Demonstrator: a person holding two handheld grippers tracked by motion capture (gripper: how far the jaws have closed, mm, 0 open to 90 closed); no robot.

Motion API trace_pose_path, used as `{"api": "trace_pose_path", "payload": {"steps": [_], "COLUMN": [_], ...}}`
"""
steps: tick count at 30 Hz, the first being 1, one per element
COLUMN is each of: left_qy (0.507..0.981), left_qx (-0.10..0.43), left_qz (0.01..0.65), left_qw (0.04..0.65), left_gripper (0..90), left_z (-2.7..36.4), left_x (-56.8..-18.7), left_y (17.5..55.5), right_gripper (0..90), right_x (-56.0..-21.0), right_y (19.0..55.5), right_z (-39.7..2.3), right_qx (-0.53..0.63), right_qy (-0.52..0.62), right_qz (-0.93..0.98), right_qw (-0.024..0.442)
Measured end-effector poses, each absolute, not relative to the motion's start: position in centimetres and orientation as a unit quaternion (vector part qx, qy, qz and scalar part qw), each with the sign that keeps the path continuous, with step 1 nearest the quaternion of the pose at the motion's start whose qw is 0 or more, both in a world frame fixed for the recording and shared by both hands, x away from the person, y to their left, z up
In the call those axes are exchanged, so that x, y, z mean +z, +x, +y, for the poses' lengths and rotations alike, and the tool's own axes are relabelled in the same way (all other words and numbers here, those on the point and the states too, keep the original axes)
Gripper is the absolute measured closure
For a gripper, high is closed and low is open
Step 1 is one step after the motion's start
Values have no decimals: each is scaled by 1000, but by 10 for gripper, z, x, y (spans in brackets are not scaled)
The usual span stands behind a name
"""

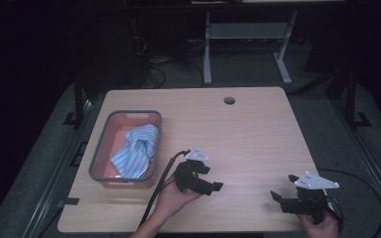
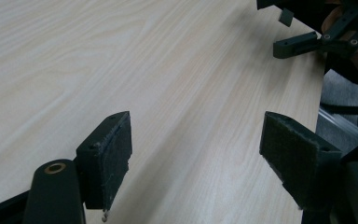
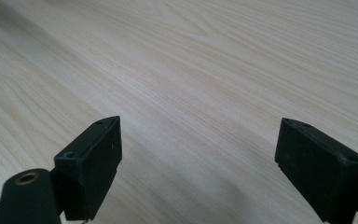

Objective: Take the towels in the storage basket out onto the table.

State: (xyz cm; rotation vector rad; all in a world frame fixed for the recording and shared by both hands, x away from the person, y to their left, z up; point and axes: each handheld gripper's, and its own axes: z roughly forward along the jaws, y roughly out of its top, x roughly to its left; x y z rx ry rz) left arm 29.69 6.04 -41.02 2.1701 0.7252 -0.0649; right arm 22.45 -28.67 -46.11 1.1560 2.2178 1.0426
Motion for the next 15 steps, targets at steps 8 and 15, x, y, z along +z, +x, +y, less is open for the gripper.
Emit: {"api": "trace_pose_path", "payload": {"steps": [8,15], "left_qy": [872,870], "left_qx": [-28,-31], "left_qz": [285,291], "left_qw": [396,396], "left_gripper": [236,226], "left_z": [51,51], "left_x": [-385,-367], "left_y": [311,320], "right_gripper": [143,142], "right_x": [-462,-462], "right_y": [225,225], "right_z": [-286,-288], "right_qx": [376,377], "right_qy": [415,420], "right_qz": [800,797], "right_qw": [215,214]}}
